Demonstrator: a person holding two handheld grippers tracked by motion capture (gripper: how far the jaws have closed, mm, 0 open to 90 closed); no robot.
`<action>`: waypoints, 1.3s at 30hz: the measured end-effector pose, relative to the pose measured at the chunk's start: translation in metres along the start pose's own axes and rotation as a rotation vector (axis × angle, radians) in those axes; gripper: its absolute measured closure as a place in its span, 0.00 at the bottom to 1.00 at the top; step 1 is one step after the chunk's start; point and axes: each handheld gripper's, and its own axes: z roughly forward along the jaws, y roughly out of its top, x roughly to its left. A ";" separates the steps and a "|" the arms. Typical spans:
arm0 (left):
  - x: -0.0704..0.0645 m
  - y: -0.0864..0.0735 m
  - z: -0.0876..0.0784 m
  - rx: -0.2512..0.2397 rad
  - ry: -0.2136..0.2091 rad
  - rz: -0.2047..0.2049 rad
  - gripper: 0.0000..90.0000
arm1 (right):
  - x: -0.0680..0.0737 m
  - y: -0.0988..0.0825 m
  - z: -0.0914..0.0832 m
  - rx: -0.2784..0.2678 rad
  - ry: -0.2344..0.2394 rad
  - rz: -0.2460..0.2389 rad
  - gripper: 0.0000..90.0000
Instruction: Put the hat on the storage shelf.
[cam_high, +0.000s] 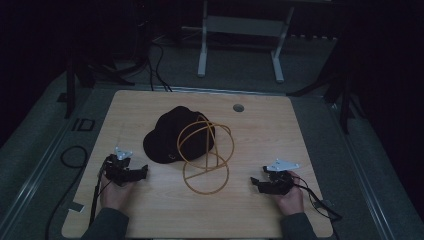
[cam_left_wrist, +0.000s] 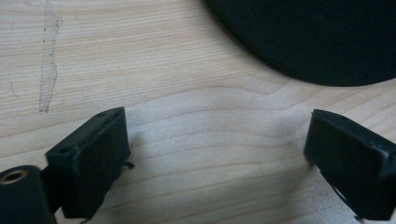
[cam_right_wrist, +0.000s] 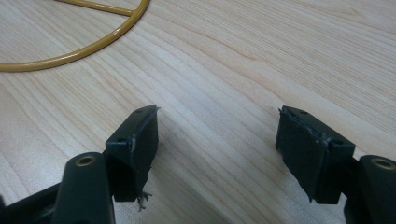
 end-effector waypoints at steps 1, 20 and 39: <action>0.001 0.001 -0.001 0.006 0.001 -0.001 0.09 | 0.000 0.000 0.000 0.000 0.000 0.000 0.33; 0.011 0.016 -0.024 0.006 -0.062 0.040 0.56 | 0.000 0.000 0.000 0.000 0.003 -0.004 0.31; 0.006 0.055 -0.043 0.041 -0.101 0.171 0.55 | 0.000 0.000 0.000 0.000 0.003 -0.005 0.31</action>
